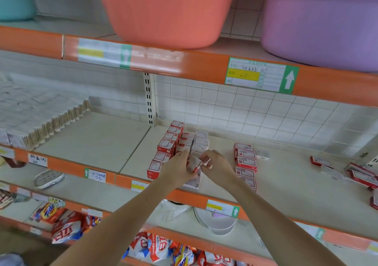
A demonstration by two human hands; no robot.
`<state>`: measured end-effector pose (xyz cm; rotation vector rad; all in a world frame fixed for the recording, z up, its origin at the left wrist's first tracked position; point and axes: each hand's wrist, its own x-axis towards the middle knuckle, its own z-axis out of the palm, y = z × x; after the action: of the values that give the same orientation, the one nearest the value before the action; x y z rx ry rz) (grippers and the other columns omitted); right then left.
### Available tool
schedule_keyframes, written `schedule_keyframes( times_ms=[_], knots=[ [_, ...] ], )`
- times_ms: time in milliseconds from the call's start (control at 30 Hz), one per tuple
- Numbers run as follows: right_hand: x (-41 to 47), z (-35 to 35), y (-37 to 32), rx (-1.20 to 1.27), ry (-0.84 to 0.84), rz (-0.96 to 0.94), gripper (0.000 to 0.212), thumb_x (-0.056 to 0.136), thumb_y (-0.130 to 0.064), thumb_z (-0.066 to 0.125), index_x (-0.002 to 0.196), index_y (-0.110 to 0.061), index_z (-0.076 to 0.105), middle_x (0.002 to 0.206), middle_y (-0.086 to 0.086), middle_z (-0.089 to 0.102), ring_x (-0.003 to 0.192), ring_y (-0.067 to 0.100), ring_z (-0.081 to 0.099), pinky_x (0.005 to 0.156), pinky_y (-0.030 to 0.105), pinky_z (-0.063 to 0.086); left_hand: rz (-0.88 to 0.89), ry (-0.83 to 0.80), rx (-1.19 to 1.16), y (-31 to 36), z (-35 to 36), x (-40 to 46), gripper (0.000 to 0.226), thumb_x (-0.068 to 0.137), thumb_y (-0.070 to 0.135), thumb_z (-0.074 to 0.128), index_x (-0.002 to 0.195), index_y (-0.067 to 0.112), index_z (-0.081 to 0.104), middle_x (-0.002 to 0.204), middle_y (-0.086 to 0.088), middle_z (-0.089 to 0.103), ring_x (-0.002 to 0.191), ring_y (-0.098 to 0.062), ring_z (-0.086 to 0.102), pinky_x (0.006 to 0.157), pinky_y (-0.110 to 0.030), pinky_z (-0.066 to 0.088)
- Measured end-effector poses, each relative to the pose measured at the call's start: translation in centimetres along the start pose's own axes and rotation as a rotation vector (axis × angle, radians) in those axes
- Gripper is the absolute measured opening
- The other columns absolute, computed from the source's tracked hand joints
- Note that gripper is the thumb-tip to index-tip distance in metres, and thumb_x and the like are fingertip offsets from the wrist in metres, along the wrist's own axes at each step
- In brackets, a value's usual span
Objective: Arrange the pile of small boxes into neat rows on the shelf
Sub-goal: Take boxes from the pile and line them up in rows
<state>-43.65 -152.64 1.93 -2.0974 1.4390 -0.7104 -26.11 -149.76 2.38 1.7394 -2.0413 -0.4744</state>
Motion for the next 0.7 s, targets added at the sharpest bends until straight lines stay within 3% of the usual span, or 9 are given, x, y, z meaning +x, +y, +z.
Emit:
schedule_keyframes(
  times_ms=[200,333,533,633,700],
  knots=[
    [-0.5,0.6,0.0,0.009,0.027,0.037,0.016,0.087,-0.011,0.063,0.101,-0.017,0.062,0.093,-0.005,0.060,0.075,0.004,0.055,0.070,0.020,0.046,0.028,-0.087,-0.052,-0.3,-0.1,-0.1,0.069,0.069,0.039,0.083,0.121,0.025,0.040,0.111,0.006,0.060,0.097,-0.015,0.062,0.081,-0.038,0.057],
    [-0.7,0.9,0.1,0.024,0.001,0.064,0.016,0.086,-0.010,0.061,0.097,-0.021,0.060,0.091,-0.007,0.062,0.077,0.005,0.057,0.069,0.021,0.046,0.060,-0.071,-0.058,-0.8,0.2,-0.4,0.052,0.079,0.024,0.076,0.120,0.026,0.044,0.107,0.006,0.064,0.095,-0.012,0.064,0.078,-0.035,0.058],
    [-1.2,1.0,-0.3,0.016,0.007,0.052,0.021,0.087,-0.012,0.063,0.104,-0.023,0.060,0.093,-0.008,0.061,0.079,0.005,0.058,0.071,0.020,0.048,0.004,-0.003,0.056,-0.4,-0.4,-1.2,0.045,0.076,0.051,0.075,0.103,0.027,0.047,0.096,0.013,0.055,0.085,-0.007,0.054,0.066,-0.022,0.040],
    [-1.4,0.8,-0.3,-0.029,0.012,0.005,0.028,0.087,-0.012,0.064,0.110,-0.025,0.058,0.096,-0.008,0.053,0.079,0.007,0.055,0.070,0.017,0.044,0.020,-0.039,0.082,0.0,-0.3,-1.1,0.042,0.081,0.044,0.074,0.109,0.023,0.051,0.096,0.011,0.053,0.085,-0.008,0.053,0.069,-0.021,0.042],
    [-1.5,0.7,-0.1,-0.059,0.011,-0.017,0.032,0.085,-0.010,0.064,0.112,-0.026,0.058,0.099,-0.010,0.049,0.079,0.004,0.052,0.071,0.016,0.042,0.039,-0.065,0.023,-0.1,-0.3,-0.9,0.046,0.081,0.035,0.075,0.121,0.022,0.054,0.107,0.008,0.058,0.093,-0.011,0.057,0.078,-0.025,0.049]
  ],
)
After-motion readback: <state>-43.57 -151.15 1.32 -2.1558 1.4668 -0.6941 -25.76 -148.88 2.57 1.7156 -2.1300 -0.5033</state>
